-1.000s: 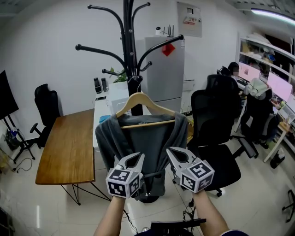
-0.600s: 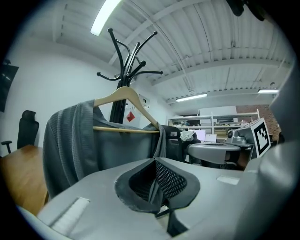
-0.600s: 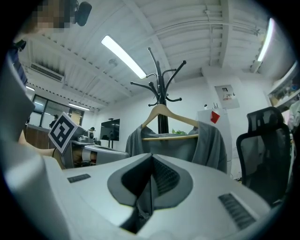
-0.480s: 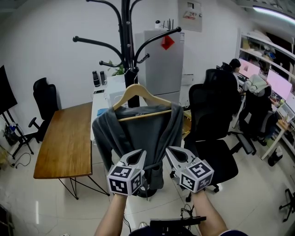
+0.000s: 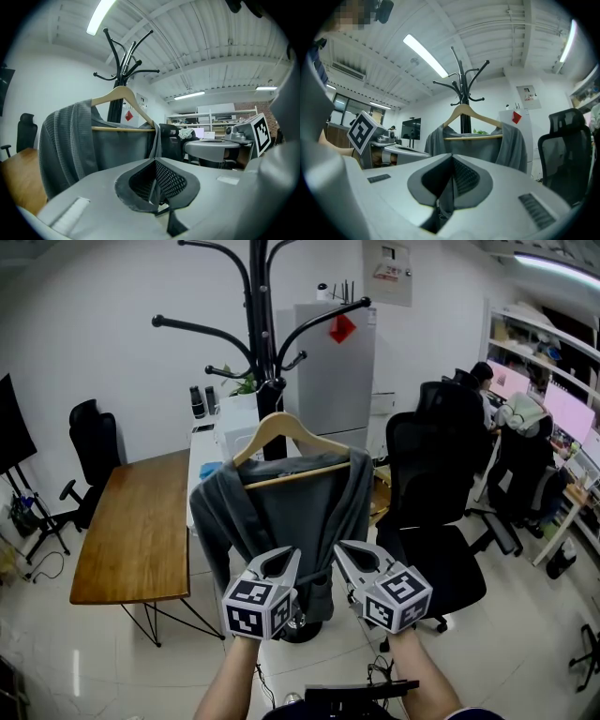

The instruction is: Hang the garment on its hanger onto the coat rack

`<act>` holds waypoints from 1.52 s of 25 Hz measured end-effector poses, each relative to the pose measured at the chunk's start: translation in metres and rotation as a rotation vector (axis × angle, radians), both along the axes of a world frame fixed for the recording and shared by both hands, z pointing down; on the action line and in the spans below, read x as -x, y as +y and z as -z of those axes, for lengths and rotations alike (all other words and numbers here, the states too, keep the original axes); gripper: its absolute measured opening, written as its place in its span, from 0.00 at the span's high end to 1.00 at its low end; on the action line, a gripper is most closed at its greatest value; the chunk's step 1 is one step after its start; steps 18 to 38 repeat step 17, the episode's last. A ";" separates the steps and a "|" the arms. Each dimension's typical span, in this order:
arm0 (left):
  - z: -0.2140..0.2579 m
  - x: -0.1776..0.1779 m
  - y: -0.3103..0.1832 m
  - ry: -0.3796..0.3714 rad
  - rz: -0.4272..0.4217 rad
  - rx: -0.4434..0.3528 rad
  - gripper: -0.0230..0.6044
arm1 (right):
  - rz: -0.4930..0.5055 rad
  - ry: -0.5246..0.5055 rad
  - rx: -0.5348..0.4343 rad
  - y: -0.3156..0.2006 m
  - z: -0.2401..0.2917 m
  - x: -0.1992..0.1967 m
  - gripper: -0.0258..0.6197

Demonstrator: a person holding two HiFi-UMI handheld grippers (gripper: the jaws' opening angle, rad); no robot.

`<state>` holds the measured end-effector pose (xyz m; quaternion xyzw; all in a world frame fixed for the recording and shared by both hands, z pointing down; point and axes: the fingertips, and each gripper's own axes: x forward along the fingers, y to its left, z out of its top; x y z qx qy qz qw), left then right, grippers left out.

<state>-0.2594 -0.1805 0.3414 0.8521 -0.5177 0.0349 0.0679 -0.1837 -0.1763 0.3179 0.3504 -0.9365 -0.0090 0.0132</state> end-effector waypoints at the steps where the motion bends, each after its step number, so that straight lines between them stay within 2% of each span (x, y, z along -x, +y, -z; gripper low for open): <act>1: -0.001 0.000 0.000 -0.001 -0.001 0.001 0.95 | 0.000 0.000 0.000 -0.001 0.000 0.001 0.96; 38: -0.003 -0.001 -0.004 0.003 -0.014 0.006 0.95 | 0.005 0.004 -0.005 -0.005 0.002 0.008 0.96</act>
